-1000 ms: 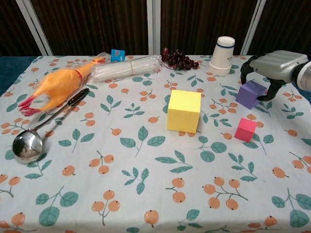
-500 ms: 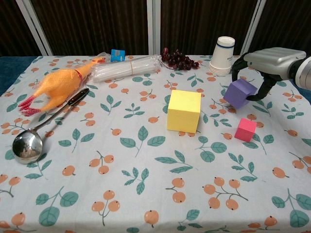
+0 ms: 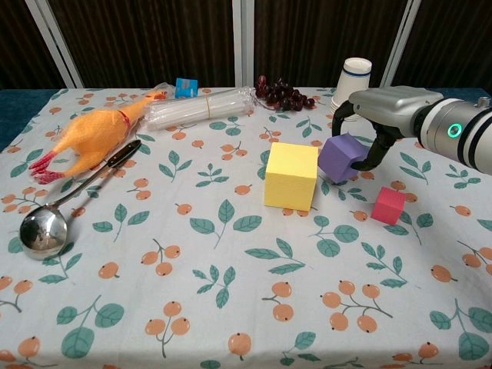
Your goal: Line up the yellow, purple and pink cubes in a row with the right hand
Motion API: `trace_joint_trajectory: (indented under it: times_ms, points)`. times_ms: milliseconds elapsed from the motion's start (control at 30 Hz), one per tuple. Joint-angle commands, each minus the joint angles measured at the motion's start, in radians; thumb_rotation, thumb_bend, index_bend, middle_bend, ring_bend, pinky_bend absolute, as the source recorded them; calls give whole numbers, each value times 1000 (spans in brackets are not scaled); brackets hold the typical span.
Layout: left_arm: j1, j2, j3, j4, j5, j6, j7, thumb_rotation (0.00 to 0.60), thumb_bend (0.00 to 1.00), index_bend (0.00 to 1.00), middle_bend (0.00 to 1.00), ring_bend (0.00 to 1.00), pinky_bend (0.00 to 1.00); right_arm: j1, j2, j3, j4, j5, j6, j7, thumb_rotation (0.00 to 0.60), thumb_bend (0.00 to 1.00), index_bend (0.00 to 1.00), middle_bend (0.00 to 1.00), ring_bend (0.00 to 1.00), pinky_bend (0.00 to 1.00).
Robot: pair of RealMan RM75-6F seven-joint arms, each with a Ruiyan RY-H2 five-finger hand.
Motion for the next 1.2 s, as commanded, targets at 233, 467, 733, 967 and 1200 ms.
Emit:
trace_joint_trajectory:
  times_ms: [233, 467, 733, 967, 1200]
  points:
    - [-3, -4, 0, 13, 2, -6, -15, 600, 87, 216, 232, 183, 211, 1, -3, -19, -47, 45, 34, -39, 600, 176, 540, 167, 0, 0]
    - [-7, -6, 0, 19, 3, -12, -18, 600, 88, 216, 232, 183, 210, -9, 5, -34, -73, 63, 62, -50, 600, 176, 542, 166, 0, 0]
    - [-10, -8, 0, 21, 7, -13, -21, 600, 87, 216, 232, 183, 210, 4, -15, -26, -77, 78, 62, -55, 600, 171, 543, 166, 0, 0]
    - [-8, -5, 1, 19, 4, -14, -20, 600, 88, 216, 232, 183, 211, 32, -42, -7, -48, 98, 52, -63, 600, 170, 530, 167, 0, 0]
    - [-9, -5, 1, 18, -1, -17, -17, 600, 87, 216, 232, 183, 211, 47, -57, -7, -30, 123, 57, -85, 600, 169, 521, 166, 0, 0]
